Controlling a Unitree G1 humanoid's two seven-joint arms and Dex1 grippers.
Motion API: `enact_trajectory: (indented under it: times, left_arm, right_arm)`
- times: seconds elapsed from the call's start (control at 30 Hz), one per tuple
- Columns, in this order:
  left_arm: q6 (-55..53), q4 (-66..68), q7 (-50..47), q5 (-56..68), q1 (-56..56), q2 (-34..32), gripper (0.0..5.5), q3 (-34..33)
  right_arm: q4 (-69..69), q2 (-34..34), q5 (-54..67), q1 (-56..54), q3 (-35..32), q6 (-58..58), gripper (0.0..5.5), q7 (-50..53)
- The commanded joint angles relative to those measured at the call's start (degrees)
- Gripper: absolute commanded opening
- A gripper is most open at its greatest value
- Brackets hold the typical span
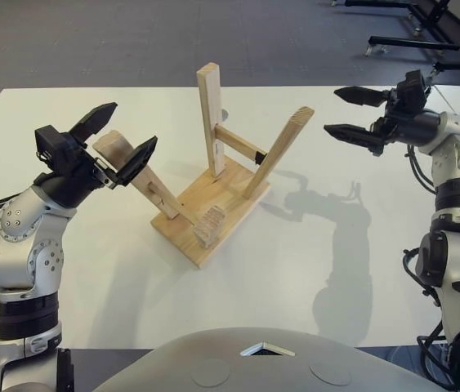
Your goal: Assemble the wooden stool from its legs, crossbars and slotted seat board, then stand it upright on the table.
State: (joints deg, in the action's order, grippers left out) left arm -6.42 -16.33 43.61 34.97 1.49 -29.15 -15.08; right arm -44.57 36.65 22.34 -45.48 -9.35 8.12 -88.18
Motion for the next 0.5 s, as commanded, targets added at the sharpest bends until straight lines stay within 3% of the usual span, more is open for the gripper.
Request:
enact_trajectory:
  times: [0.03,0.3,0.5]
  left_arm:
    - [-0.5,1.9,0.8,0.2,2.9,-1.9,4.79,-1.4]
    - [-0.3,2.6,1.3,-0.6,3.7,-1.6,4.79,-0.8]
    - [-0.1,1.3,0.9,-1.5,2.1,-1.6,4.79,-0.6]
  right_arm:
    - [-0.5,-5.4,1.0,-3.9,2.4,1.0,5.4,-2.6]
    - [22.9,-2.2,15.4,5.0,11.6,15.1,5.4,-4.3]
    - [39.6,7.9,22.9,18.0,9.8,22.8,5.4,-4.3]
